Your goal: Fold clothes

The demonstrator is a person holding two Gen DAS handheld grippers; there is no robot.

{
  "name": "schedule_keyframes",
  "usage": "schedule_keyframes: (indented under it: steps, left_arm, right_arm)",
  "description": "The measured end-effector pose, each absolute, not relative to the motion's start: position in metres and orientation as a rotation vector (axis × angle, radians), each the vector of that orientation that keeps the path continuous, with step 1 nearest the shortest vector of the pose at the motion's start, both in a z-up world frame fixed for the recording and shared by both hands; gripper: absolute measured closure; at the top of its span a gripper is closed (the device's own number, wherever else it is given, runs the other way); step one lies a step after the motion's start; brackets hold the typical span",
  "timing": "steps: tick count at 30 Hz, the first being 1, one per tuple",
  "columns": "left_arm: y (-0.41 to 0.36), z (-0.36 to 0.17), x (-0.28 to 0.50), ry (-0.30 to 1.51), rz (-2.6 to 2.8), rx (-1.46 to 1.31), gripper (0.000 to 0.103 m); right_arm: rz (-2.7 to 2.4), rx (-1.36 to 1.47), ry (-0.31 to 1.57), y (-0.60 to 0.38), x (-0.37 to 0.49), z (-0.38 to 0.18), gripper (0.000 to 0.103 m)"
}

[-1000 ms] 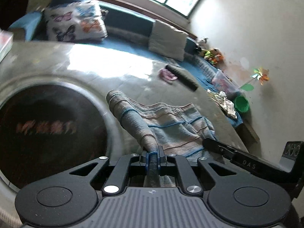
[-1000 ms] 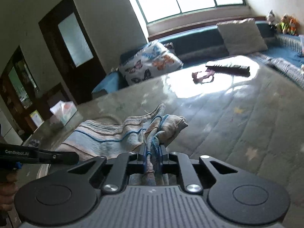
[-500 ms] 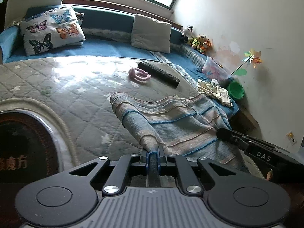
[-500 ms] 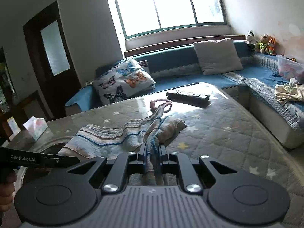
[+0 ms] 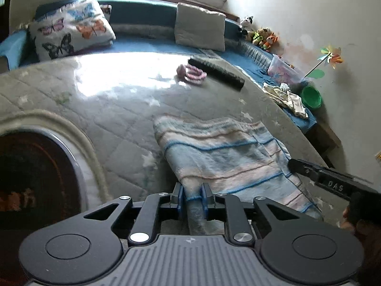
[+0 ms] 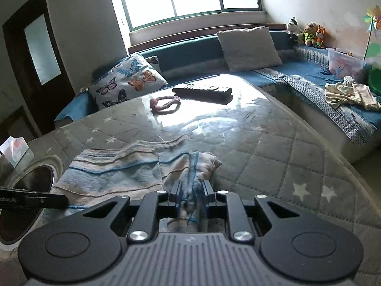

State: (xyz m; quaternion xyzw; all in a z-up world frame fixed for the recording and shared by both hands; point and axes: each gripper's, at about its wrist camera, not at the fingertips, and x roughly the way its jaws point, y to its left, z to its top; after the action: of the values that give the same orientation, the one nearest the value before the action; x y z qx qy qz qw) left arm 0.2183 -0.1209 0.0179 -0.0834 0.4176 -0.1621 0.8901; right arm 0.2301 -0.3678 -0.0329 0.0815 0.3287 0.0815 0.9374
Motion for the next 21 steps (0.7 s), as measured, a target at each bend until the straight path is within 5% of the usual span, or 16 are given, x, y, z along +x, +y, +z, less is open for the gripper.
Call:
schedule_keyframes:
  steps: [6,21]
  left_arm:
    - [-0.125,0.038,0.216,0.742,-0.319,-0.086,0.086]
    - [-0.135,0.005,0.265,0.821,-0.394,-0.086,0.089]
  right_arm:
    - [0.210,0.150,0.637,-0.356,0.239,-0.022,0.085]
    - [0.210,0.143,0.685,-0.347,0.281,-0.043,0.086]
